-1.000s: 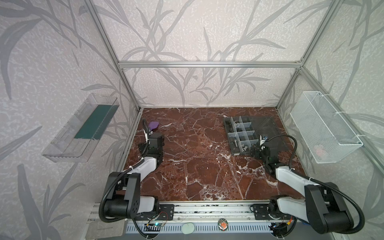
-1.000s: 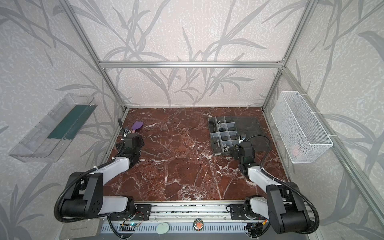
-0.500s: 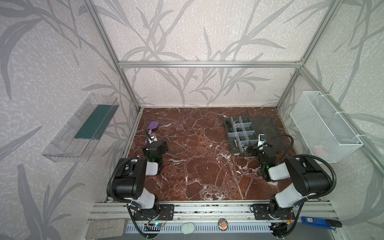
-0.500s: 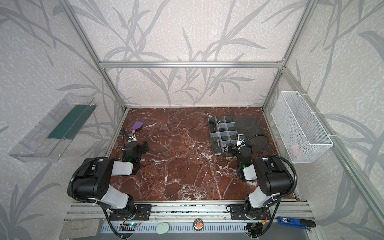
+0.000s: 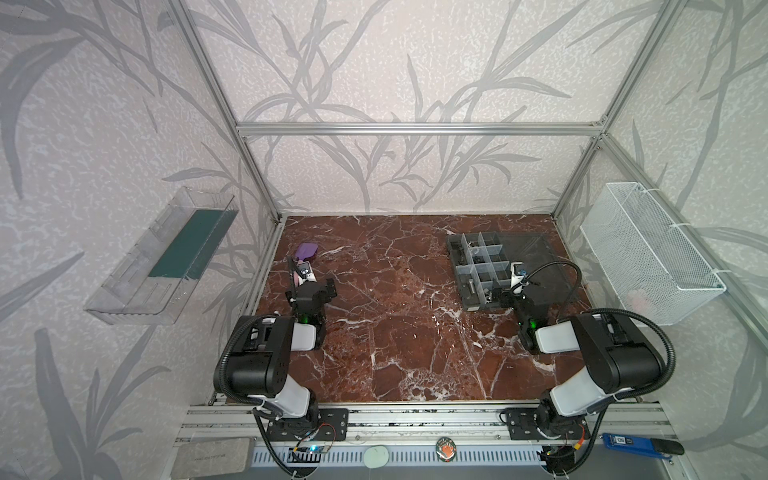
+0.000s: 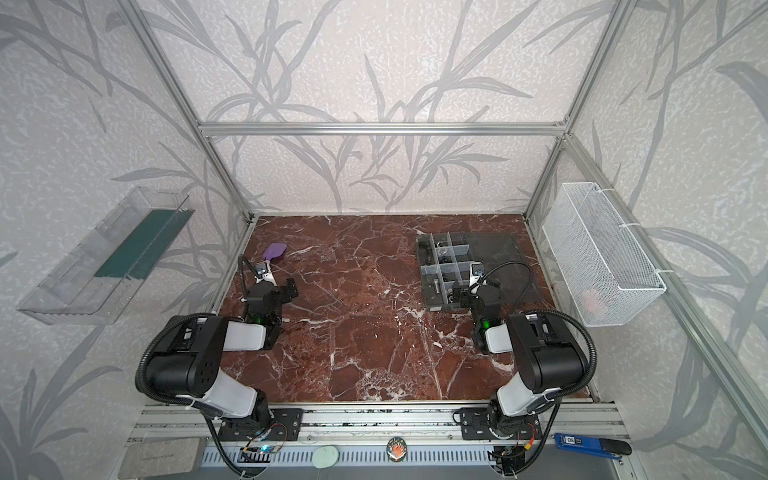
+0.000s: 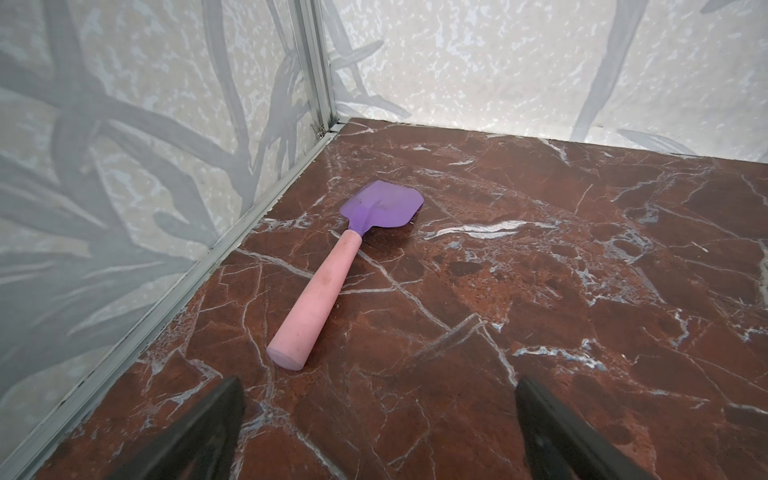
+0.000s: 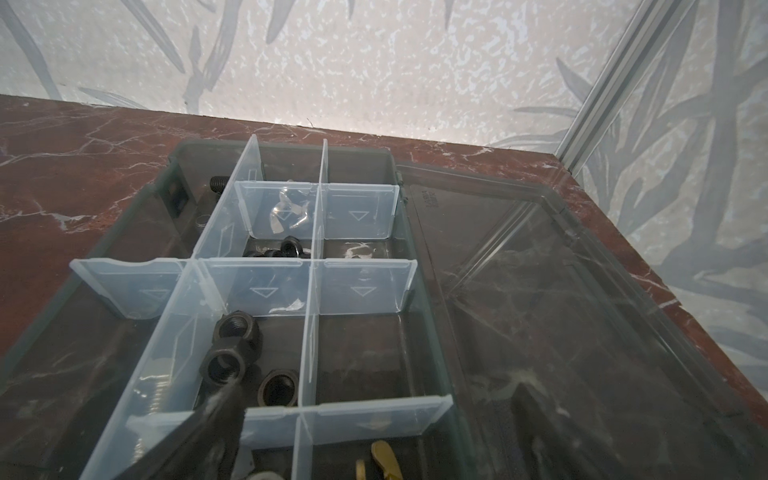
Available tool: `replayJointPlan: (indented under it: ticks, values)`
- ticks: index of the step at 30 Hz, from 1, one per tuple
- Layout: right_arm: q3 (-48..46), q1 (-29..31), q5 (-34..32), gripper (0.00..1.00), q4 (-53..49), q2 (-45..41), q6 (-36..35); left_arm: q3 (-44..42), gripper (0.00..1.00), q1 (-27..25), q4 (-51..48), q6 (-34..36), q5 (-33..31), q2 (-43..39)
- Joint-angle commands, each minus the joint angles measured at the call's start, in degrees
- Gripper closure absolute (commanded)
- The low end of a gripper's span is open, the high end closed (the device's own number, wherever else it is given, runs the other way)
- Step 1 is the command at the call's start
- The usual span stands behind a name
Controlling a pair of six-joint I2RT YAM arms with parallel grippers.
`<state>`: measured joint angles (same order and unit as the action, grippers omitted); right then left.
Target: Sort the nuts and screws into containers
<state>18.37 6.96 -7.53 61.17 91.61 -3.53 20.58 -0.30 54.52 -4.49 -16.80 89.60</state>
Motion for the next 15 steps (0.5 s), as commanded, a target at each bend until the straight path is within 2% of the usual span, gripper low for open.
replayJointPlan:
  ticks: [1, 12, 15]
  values:
    - [-0.3, 0.2, 0.8, 0.01, 1.8, -0.3, -0.9, 0.3, 0.01, 0.0, 1.7, 1.1, 0.2, 0.5]
    - [-0.1, 0.0, 0.4, 0.01, 1.5, -0.3, -0.5, 0.3, 0.01, -0.6, 1.9, 1.7, -0.8, 0.7]
    - [-1.1, 0.0, -2.7, 0.01, 3.7, -0.1, 0.3, 0.3, 0.01, -0.7, 1.9, 1.7, -0.9, 0.8]
